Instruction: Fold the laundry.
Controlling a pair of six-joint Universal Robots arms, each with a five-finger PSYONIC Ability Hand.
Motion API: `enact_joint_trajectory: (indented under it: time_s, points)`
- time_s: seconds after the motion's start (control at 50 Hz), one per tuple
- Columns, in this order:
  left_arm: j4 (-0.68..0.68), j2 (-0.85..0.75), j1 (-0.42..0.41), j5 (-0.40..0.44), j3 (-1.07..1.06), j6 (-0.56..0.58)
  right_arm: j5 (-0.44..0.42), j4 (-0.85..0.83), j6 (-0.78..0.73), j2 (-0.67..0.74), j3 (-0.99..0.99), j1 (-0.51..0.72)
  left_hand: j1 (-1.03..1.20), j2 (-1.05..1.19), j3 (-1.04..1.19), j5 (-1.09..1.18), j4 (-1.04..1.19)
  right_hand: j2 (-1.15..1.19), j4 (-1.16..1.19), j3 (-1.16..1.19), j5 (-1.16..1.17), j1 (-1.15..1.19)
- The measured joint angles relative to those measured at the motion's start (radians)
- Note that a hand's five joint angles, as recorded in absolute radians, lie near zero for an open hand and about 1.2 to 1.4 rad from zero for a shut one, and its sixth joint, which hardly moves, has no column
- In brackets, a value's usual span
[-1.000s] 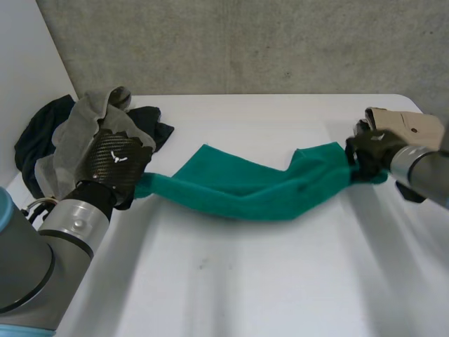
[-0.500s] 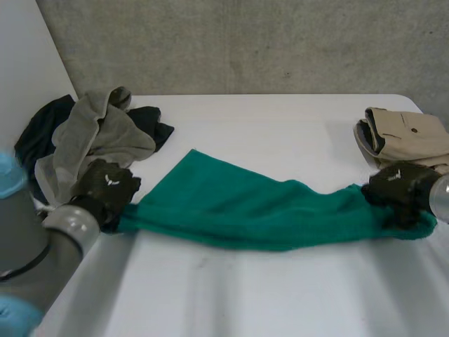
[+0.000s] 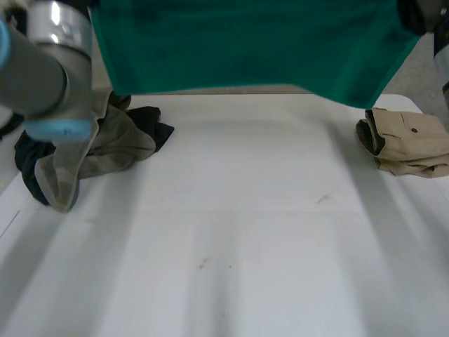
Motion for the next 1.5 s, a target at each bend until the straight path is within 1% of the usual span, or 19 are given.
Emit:
enact_joint_trajectory:
  time_s: [0.06, 0.1, 0.12, 0.3, 0.38, 0.42, 0.48, 0.5, 0.52, 0.56, 0.62, 0.68, 0.76, 0.94, 1.04, 1.1, 1.3, 1.46, 1.5]
  points:
    - [-0.013, 0.001, -0.001, -0.001, -0.129, -0.010, -0.013, 0.008, 0.006, 0.001, 0.075, -0.005, 0.000, 0.000, 0.000, 0.000, 0.000, 0.000, 0.000, 0.000, 0.000, 0.000]
    - [-0.015, 0.001, -0.001, -0.001, -0.150, -0.011, -0.016, 0.011, 0.006, 0.002, 0.089, -0.006, 0.000, 0.000, 0.000, 0.000, 0.000, 0.000, 0.000, 0.000, 0.000, 0.000]
    - [-0.024, -0.001, -0.001, 0.000, -0.266, -0.017, -0.040, 0.025, 0.002, 0.008, 0.167, -0.008, 0.000, 0.000, 0.000, 0.000, 0.000, 0.000, 0.000, 0.000, 0.000, -0.001]
    - [-0.035, -0.012, -0.009, 0.004, -0.557, -0.026, -0.153, 0.065, -0.035, 0.045, 0.424, -0.031, 0.000, 0.000, 0.000, 0.000, 0.000, 0.000, 0.000, 0.000, 0.000, -0.001]
    - [-0.036, -0.011, -0.033, 0.006, -0.668, -0.026, -0.192, 0.150, -0.113, 0.047, 0.527, -0.079, 0.000, 0.001, 0.000, 0.000, 0.000, 0.000, 0.000, 0.000, 0.000, -0.001]
    - [-0.037, -0.005, -0.049, 0.006, -0.714, -0.026, -0.202, 0.233, -0.178, 0.038, 0.559, -0.111, 0.000, 0.001, 0.000, 0.000, 0.000, -0.006, -0.009, -0.008, -0.003, -0.001]
    - [-0.040, 0.010, -0.064, 0.007, -0.756, -0.026, -0.204, 0.361, -0.269, 0.019, 0.574, -0.151, 0.000, 0.001, 0.000, 0.000, 0.000, -0.150, -0.163, -0.160, -0.126, -0.088]
    - [-0.042, 0.018, -0.068, 0.007, -0.770, -0.026, -0.203, 0.418, -0.307, 0.011, 0.574, -0.166, 0.000, 0.001, 0.000, 0.000, 0.000, -0.150, -0.163, -0.160, -0.126, -0.088]
    - [-0.045, 0.027, -0.071, 0.007, -0.781, -0.026, -0.201, 0.472, -0.342, 0.003, 0.571, -0.179, 0.000, 0.001, 0.000, 0.000, 0.000, -0.415, -0.410, -0.424, -0.365, -0.300]
    - [-0.050, 0.048, -0.075, 0.008, -0.802, -0.026, -0.196, 0.590, -0.415, -0.012, 0.558, -0.202, 0.000, 0.001, 0.000, 0.000, 0.000, -0.633, -0.645, -0.643, -0.608, -0.493]
    - [-0.055, 0.073, -0.076, 0.009, -0.821, -0.026, -0.187, 0.731, -0.485, -0.027, 0.525, -0.219, 0.000, 0.001, 0.000, 0.000, 0.000, -0.765, -0.787, -0.778, -0.753, -0.599]
    - [-0.058, 0.090, -0.076, 0.009, -0.830, -0.026, -0.180, 0.830, -0.512, -0.035, 0.484, -0.221, 0.000, 0.001, 0.000, 0.000, 0.000, -0.788, -0.829, -0.816, -0.793, -0.631]
    - [-0.059, 0.101, -0.075, 0.009, -0.834, -0.026, -0.175, 0.900, -0.500, -0.040, 0.421, -0.204, 0.000, 0.001, 0.000, 0.000, 0.000, -0.788, -0.832, -0.817, -0.796, -0.632]
    - [-0.058, 0.104, -0.074, 0.009, -0.834, -0.026, -0.173, 0.916, -0.420, -0.035, 0.306, -0.107, 0.000, 0.001, 0.000, 0.000, 0.000, -0.788, -0.832, -0.817, -0.796, -0.632]
    - [-0.058, 0.103, -0.073, 0.010, -0.835, -0.026, -0.168, 0.911, -0.421, 0.064, 0.191, 0.005, 0.000, 0.001, 0.000, 0.000, 0.000, -0.785, -0.812, -0.813, -0.769, -0.627]
    - [-0.058, 0.103, -0.073, 0.010, -0.835, -0.026, -0.151, 0.911, -0.439, 0.137, 0.129, 0.038, 0.000, 0.001, 0.000, 0.000, 0.000, -0.785, -0.772, -0.776, -0.741, -0.603]
    - [-0.058, 0.103, -0.072, 0.012, -0.835, -0.026, -0.057, 0.911, -0.521, 0.296, 0.019, 0.070, 0.000, 0.001, 0.000, 0.000, 0.000, -0.673, -0.686, -0.684, -0.671, -0.533]
    - [-0.058, 0.102, -0.071, 0.012, -0.835, -0.026, -0.041, 0.907, -0.557, 0.349, 0.002, 0.073, 0.000, 0.001, 0.000, 0.000, 0.000, -0.650, -0.663, -0.658, -0.647, -0.508]
    - [-0.058, 0.102, -0.071, 0.012, -0.835, -0.026, -0.042, 0.905, -0.558, 0.359, -0.001, 0.073, 0.000, 0.001, 0.000, 0.000, 0.000, -0.415, -0.438, -0.432, -0.433, -0.334]
